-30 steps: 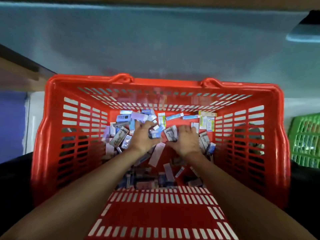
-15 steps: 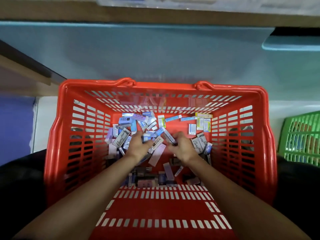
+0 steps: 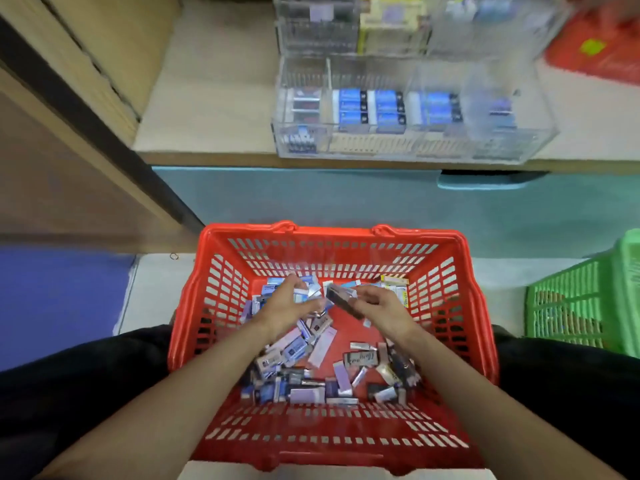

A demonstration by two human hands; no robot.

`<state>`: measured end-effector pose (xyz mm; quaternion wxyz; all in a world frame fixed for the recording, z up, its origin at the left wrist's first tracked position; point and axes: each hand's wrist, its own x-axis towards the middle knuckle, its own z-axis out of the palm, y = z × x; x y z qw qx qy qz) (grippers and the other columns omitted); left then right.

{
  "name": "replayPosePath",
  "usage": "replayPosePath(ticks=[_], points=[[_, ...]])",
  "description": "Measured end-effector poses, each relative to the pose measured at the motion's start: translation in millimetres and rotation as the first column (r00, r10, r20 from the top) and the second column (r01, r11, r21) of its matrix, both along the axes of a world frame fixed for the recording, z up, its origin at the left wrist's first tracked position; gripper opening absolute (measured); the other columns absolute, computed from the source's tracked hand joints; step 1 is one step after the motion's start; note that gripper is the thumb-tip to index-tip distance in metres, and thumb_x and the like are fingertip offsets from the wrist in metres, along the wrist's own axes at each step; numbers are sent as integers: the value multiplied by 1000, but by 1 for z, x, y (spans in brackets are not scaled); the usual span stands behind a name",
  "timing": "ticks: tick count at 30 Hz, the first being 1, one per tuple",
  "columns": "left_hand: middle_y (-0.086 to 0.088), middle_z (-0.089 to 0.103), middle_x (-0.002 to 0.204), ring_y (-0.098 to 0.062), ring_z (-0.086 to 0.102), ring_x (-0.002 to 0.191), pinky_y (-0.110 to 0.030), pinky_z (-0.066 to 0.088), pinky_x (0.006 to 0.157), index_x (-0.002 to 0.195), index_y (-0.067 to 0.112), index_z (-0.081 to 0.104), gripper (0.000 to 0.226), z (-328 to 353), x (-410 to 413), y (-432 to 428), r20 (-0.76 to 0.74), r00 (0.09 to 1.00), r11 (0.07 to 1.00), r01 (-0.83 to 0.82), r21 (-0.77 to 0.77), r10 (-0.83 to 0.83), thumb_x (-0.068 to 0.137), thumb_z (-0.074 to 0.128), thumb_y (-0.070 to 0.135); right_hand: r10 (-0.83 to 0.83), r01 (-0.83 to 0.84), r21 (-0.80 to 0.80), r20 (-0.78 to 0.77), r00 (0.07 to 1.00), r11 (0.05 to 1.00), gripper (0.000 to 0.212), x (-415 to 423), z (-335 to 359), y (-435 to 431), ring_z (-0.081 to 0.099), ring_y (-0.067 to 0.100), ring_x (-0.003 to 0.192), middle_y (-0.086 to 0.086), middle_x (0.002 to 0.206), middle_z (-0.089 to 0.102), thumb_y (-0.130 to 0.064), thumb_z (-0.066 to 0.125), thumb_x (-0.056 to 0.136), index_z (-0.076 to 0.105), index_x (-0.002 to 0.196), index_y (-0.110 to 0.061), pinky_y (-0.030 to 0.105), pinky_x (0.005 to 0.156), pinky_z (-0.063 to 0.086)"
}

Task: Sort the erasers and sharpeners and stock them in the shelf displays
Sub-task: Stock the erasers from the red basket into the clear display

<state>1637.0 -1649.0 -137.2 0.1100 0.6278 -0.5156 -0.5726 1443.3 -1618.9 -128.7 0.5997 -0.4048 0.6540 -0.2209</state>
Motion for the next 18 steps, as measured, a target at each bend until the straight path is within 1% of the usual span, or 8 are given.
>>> replayPosePath(ticks=[3, 6, 7, 10, 12, 14, 16, 18], points=[[-2, 53, 78, 3, 51, 54, -16, 40, 56, 89, 19, 40, 32, 39, 1, -5, -52, 996, 993, 64, -99, -70, 82, 72, 18, 21, -21, -68, 8, 1000, 997, 13, -3, 35, -4, 54, 8, 69, 7, 87, 61, -7, 60, 90, 56, 101, -11, 13, 62, 42], [2, 50, 107, -2, 52, 87, -6, 37, 64, 111, 16, 45, 38, 79, 1, -12, 20, 982, 954, 188, -232, -188, 83, 71, 22, 112, -109, -136, 15, 994, 985, 10, -3, 76, -9, 55, 0, 57, -2, 73, 61, -5, 58, 90, 58, 97, -11, 10, 55, 40], [3, 48, 114, 0, 51, 93, -5, 37, 65, 121, 15, 44, 47, 92, 1, -14, 37, 975, 942, 221, -252, -219, 83, 71, 23, 142, -137, -160, 15, 990, 978, 9, -3, 89, -11, 56, 0, 58, -2, 72, 61, -5, 58, 90, 60, 96, -11, 11, 57, 41], [0, 49, 122, 13, 53, 90, -2, 38, 73, 133, 12, 41, 60, 123, 4, -20, 45, 955, 902, 293, -317, -294, 83, 71, 23, 214, -206, -230, 9, 977, 951, 9, -3, 129, -17, 58, 3, 67, 1, 77, 64, -5, 58, 89, 63, 95, -11, 16, 68, 44], [1, 51, 125, 1, 50, 108, -6, 37, 84, 132, 14, 44, 57, 145, 5, -23, 87, 937, 863, 346, -368, -339, 83, 70, 27, 241, -228, -263, 21, 970, 937, 11, -4, 152, -22, 60, 4, 72, 3, 83, 66, -6, 59, 89, 64, 96, -12, 17, 73, 46], [3, 57, 115, -3, 52, 105, -6, 37, 84, 122, 17, 53, 42, 166, 6, -25, 67, 927, 833, 362, -418, -369, 85, 69, 26, 254, -234, -286, 34, 967, 929, 12, -6, 176, -26, 61, 8, 80, 6, 90, 66, -8, 59, 90, 65, 99, -13, 17, 74, 47], [7, 61, 98, 3, 55, 89, -7, 39, 77, 106, 20, 59, 22, 186, 5, -27, 8, 920, 815, 350, -462, -391, 86, 68, 25, 269, -242, -310, 46, 962, 919, 11, -9, 197, -27, 60, 10, 82, 6, 90, 66, -9, 58, 91, 66, 97, -14, 19, 74, 46], [7, 61, 87, 1, 55, 79, -10, 40, 72, 98, 17, 62, 15, 205, 3, -28, -33, 924, 809, 315, -496, -380, 87, 66, 27, 280, -241, -346, 67, 958, 907, 13, -11, 217, -30, 59, 10, 81, 5, 89, 66, -8, 56, 92, 67, 95, -14, 20, 74, 45]])
